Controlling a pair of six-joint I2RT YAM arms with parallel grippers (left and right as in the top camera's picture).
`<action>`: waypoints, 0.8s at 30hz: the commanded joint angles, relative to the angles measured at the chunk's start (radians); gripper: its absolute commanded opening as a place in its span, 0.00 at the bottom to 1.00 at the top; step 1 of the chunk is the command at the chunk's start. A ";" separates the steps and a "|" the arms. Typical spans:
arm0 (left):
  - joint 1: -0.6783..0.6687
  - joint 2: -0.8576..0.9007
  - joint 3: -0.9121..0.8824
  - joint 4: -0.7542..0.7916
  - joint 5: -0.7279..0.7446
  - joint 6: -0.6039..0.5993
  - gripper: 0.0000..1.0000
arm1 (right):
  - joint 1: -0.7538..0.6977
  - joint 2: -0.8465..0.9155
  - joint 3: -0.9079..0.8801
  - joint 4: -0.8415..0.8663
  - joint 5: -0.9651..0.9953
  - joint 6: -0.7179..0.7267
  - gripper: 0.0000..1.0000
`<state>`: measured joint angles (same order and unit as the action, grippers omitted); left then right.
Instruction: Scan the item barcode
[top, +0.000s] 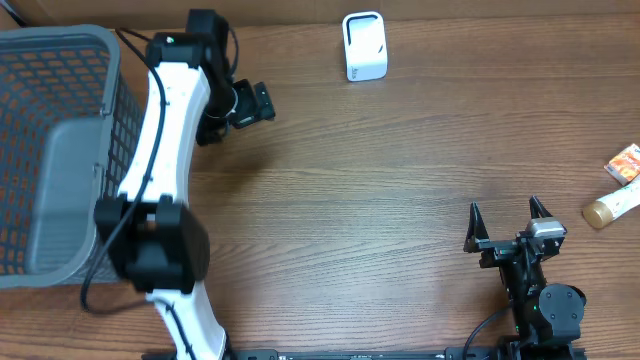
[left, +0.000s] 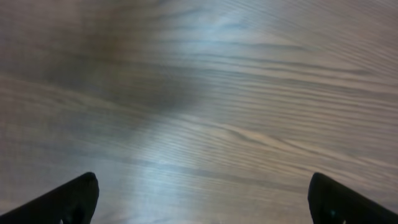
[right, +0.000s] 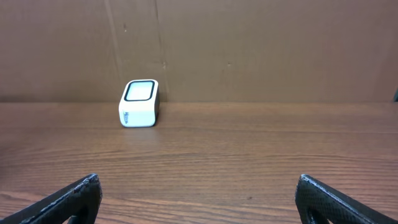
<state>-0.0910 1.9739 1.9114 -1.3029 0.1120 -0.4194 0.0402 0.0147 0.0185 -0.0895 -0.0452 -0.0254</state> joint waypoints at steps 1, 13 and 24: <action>-0.051 -0.207 -0.135 0.101 -0.045 0.089 1.00 | 0.005 -0.012 -0.010 0.006 -0.001 0.006 1.00; -0.119 -0.778 -0.769 0.415 -0.047 0.244 1.00 | 0.005 -0.012 -0.010 0.006 -0.001 0.006 1.00; -0.071 -1.366 -1.228 0.609 -0.033 0.243 1.00 | 0.005 -0.012 -0.010 0.006 -0.001 0.006 1.00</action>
<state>-0.1844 0.7330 0.7582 -0.7052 0.0780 -0.2008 0.0402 0.0147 0.0185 -0.0895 -0.0467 -0.0254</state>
